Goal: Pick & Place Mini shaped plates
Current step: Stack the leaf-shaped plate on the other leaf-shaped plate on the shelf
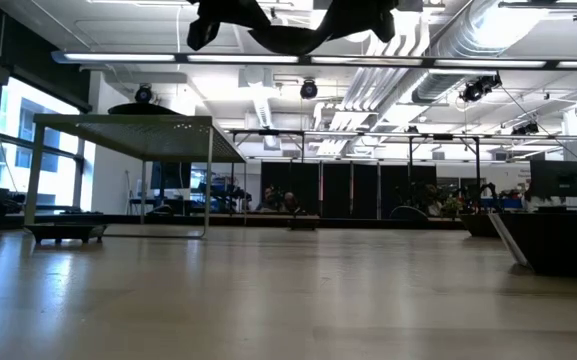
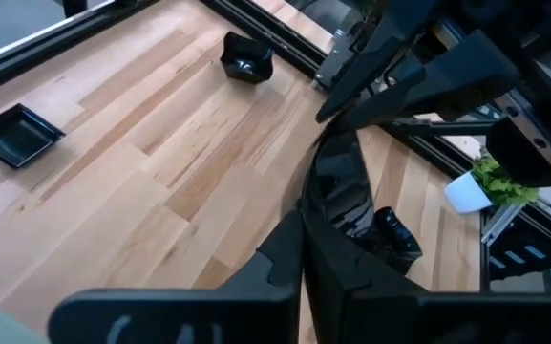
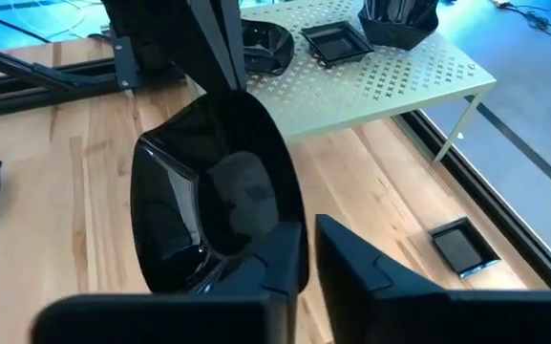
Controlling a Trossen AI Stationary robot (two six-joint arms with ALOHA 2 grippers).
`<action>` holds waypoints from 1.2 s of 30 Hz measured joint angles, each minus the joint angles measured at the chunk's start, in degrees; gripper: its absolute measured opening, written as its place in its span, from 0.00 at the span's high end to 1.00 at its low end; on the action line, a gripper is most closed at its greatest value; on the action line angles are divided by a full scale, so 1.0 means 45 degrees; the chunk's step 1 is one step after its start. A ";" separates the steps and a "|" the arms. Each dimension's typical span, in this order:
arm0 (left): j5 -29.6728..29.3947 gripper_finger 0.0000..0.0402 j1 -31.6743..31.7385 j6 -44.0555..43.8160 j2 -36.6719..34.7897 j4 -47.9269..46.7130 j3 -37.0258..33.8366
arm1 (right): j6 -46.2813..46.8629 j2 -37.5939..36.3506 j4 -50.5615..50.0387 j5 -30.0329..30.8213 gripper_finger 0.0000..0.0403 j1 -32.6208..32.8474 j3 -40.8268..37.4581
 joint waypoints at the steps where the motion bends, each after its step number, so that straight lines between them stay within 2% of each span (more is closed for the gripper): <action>1: 0.0000 1.00 0.0000 0.0002 0.0000 -0.0004 0.0000 | 0.0015 0.0000 -0.0003 -0.0006 0.90 0.0000 -0.0003; 7: 0.0052 1.00 0.0288 0.0232 -0.0329 -0.0275 -0.0005 | 0.0369 0.0000 -0.0038 -0.0007 0.73 0.0005 0.0000; 12: 0.0105 1.00 0.1077 0.0476 -0.1137 -0.1174 -0.0005 | 0.0335 -0.0010 -0.0072 -0.0007 0.64 0.0005 -0.0004; 18: 0.0941 1.00 0.2167 0.1261 -0.2450 -0.2497 0.0024 | 0.0238 -0.0010 -0.0077 -0.0007 0.61 0.0005 -0.0002; 23: 0.1025 1.00 0.3144 0.2345 -0.2880 -0.5785 0.1240 | 0.0228 -0.0010 -0.0077 -0.0007 0.62 0.0005 -0.0005; 26: 0.1062 1.00 0.3902 0.3716 -0.2849 -0.7724 0.2312 | 0.0125 -0.0010 -0.0077 -0.0007 0.62 0.0000 -0.0005; 30: 0.2272 1.00 0.5376 0.5435 -0.2846 -0.9235 0.3105 | -0.0005 -0.0010 -0.0077 -0.0007 0.62 0.0000 -0.0004; 36: 0.5157 1.00 0.7913 0.8452 -0.2846 -1.0564 0.3203 | -0.0010 -0.0010 -0.0072 -0.0012 0.63 0.0000 0.0000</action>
